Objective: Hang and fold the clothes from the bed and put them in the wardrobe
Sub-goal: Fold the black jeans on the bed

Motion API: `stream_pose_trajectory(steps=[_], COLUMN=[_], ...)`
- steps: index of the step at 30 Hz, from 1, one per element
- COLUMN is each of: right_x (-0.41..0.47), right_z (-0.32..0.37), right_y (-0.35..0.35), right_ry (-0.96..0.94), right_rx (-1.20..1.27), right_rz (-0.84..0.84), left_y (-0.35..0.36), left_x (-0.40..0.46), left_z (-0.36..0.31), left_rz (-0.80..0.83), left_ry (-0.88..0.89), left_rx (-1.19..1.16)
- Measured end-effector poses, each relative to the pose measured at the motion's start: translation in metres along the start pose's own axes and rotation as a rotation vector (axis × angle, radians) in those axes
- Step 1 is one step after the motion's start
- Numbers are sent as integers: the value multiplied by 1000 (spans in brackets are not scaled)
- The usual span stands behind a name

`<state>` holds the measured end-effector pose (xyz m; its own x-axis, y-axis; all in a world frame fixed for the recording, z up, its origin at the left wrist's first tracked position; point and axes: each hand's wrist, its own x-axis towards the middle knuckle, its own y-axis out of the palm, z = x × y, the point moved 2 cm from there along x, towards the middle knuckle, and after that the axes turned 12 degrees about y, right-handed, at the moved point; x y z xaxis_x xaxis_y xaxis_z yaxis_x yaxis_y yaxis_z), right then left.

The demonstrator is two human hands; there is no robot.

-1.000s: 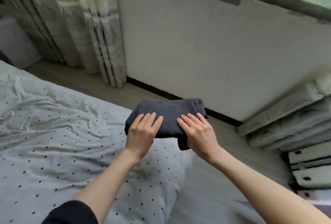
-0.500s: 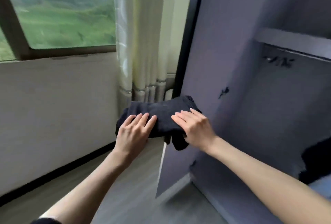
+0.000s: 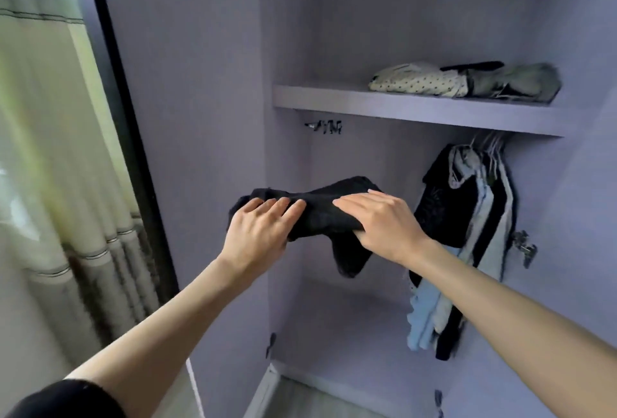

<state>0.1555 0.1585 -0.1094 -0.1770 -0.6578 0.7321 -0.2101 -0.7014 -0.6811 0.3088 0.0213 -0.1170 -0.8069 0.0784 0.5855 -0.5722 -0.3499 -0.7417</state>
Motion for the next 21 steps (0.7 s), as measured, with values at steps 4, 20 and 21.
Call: stream_pose_trajectory(steps=[4, 20, 21], right_x=[39, 282, 298], right_z=[-46, -227, -241], right_y=[-26, -59, -51], right_ry=[8, -31, -26], right_rx=[-93, -356, -379], right_rz=[-53, -264, -248], left_y=[3, 20, 31], left_x=[72, 358, 374], left_z=[10, 128, 137], left_rz=[-98, -528, -544], left_ry=[51, 85, 88], left_rx=[25, 283, 287])
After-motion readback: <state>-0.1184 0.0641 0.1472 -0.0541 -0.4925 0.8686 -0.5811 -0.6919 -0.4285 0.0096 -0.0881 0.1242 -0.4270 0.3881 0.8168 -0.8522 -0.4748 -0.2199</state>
